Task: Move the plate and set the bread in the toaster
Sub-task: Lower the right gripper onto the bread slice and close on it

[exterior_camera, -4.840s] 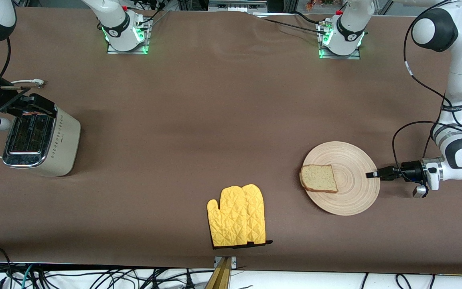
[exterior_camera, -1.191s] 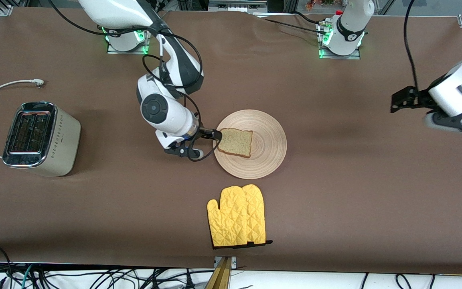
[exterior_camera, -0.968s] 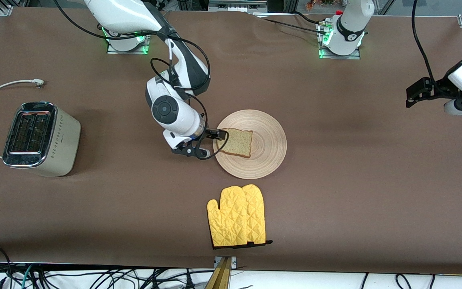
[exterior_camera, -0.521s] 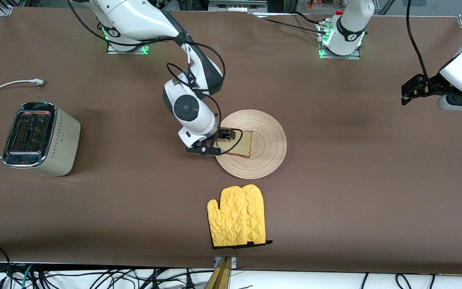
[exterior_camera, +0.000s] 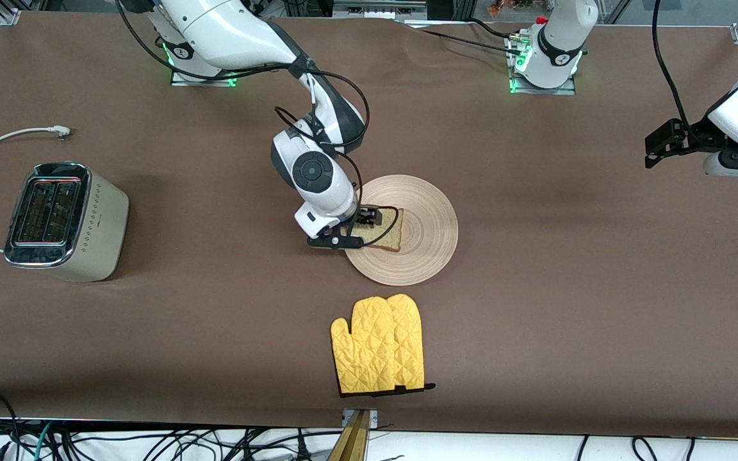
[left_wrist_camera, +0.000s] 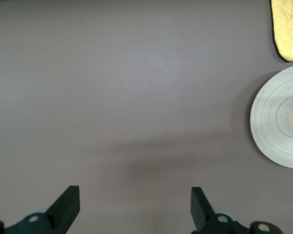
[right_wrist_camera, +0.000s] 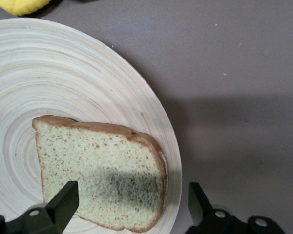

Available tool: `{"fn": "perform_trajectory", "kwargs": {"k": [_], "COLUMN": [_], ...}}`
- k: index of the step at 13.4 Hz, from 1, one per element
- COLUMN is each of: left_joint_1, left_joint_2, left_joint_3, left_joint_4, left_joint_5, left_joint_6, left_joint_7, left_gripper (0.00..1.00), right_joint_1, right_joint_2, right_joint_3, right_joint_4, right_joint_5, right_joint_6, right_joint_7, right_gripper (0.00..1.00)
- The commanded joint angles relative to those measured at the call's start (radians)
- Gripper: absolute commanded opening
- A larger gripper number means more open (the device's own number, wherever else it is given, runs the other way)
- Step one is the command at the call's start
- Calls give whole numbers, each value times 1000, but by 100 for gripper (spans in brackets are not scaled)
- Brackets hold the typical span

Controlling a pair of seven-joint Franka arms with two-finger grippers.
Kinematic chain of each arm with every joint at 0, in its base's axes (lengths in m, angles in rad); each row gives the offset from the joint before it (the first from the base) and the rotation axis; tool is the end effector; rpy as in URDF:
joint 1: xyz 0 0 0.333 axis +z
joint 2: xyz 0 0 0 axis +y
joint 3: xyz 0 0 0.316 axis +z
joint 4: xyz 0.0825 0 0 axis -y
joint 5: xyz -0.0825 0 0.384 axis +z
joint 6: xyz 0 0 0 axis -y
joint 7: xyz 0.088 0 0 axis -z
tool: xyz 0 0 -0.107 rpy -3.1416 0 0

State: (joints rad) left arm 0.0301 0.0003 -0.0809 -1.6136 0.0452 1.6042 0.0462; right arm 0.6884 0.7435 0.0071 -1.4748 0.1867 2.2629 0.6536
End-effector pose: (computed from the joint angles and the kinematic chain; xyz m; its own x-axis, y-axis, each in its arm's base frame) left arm 0.5563 -0.0236 0.6071 0.9951 -0.0983 -0.0118 -0.0987 -0.9941 -0.0446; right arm 0.5530 0.4667 0.2414 0.9953 -0.0714 -0.0650 -0.0800 -0.9865 -0.1427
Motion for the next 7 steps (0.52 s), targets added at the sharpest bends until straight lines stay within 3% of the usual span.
{"fn": "perform_trajectory", "kwargs": {"k": [1, 7], "left_joint_1": [-1, -4], "left_joint_2": [-13, -11], "left_joint_3": [0, -3], "left_joint_4": [-3, -3], "left_joint_5": [19, 19], "left_joint_6": [-9, -9], "left_joint_7": [0, -8], "left_gripper": [100, 100], "right_joint_1": [26, 34], "right_joint_2": [28, 60], "right_joint_3": [-12, -12], "right_joint_4": [28, 30], "right_joint_5": [-13, -18], "right_joint_6": [38, 115], "right_joint_7": [15, 12], "right_gripper": [99, 99]}}
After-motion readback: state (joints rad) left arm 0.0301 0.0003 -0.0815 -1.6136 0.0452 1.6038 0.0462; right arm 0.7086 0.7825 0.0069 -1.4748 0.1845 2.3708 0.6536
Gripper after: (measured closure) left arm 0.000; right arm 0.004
